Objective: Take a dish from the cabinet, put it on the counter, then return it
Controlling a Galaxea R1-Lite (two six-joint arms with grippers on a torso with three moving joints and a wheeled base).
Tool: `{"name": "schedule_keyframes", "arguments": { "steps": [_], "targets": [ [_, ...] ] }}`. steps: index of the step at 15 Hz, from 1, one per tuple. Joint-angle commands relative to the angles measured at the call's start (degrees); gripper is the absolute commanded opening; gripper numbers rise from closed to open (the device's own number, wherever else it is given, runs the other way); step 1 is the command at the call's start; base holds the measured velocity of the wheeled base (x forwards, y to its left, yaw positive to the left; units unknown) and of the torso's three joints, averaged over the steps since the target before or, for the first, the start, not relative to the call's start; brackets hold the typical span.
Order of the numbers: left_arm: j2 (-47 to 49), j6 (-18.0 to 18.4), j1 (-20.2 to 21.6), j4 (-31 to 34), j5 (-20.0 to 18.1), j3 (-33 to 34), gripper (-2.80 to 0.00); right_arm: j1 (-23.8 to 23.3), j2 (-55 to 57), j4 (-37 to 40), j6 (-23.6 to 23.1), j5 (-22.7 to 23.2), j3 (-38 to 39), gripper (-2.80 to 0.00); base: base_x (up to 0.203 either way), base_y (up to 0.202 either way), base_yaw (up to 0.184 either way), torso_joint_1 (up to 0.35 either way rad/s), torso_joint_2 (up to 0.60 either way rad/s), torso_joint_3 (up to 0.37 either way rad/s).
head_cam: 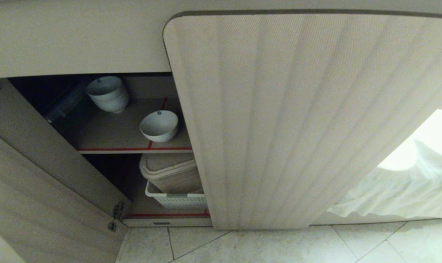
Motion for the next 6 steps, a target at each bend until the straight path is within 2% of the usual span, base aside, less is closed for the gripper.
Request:
{"name": "schedule_keyframes", "arguments": {
  "steps": [1, 6],
  "targets": [
    [-0.02, -0.01, 0.02, -0.01, 0.03, 0.00, -2.80, 0.00, 0.06, 0.01, 0.08, 0.02, 0.00, -2.80, 0.000, 0.000, 0.000, 0.000, 0.00, 0.000],
    [-0.02, -0.01, 0.02, -0.01, 0.03, 0.00, -2.80, -0.02, -0.02, 0.01, 0.00, 0.02, 0.00, -2.80, 0.000, 0.000, 0.000, 0.000, 0.00, 0.000]
  ]
}}
